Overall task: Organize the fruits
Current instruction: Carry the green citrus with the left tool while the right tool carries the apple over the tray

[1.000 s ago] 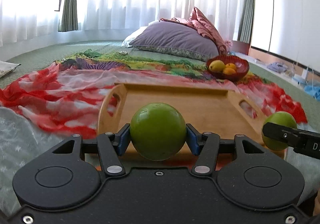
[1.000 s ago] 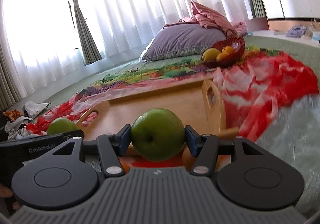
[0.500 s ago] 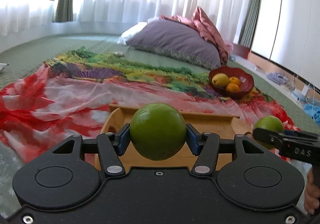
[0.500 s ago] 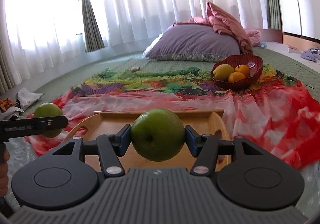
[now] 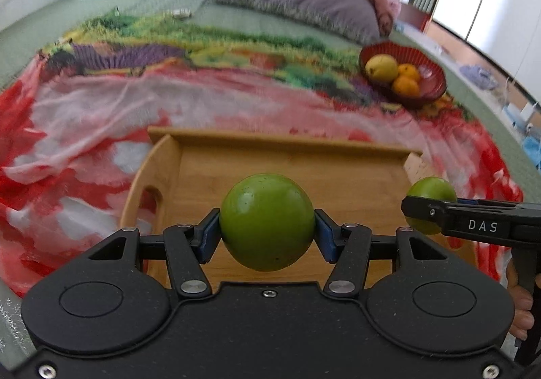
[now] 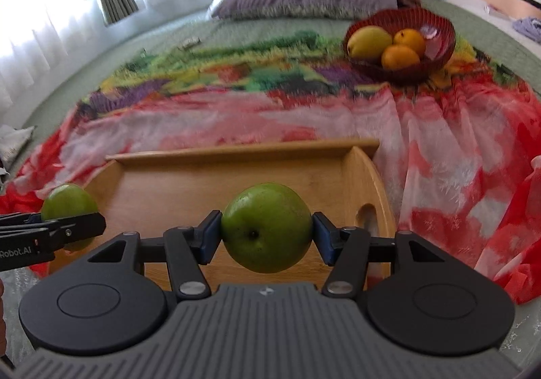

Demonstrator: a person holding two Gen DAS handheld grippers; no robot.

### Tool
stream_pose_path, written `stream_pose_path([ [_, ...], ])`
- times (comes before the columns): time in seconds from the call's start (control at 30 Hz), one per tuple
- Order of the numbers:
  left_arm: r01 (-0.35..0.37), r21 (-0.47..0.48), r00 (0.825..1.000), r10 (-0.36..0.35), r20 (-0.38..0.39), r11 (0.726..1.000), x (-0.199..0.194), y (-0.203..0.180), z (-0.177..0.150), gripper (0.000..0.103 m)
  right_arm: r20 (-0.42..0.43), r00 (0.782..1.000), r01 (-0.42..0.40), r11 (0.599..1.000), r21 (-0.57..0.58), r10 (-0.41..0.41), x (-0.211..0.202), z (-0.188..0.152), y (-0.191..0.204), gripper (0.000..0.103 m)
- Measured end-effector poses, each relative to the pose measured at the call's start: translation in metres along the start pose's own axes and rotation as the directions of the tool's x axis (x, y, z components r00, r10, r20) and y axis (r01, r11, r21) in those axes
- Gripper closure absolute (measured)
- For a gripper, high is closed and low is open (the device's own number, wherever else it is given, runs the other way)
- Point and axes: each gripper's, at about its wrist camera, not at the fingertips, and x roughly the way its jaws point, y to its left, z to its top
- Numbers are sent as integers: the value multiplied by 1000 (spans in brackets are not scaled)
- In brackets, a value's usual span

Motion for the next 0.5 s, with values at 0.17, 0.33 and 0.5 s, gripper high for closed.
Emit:
stream_pose_path([
  [0.17, -3, -39, 998, 1, -65, 999, 19, 8, 5, 49, -33, 999, 2, 1000, 7, -2, 13, 3, 2, 43],
  [0.33, -21, -25, 996, 19, -89, 999, 29, 8, 8, 49, -61, 998, -2, 999, 41, 5, 23, 6, -1, 43],
  [0.5, -21, -24, 994, 18, -111, 999, 37, 7, 8, 49, -72, 997, 7, 999, 41, -4, 28, 6, 0, 43],
])
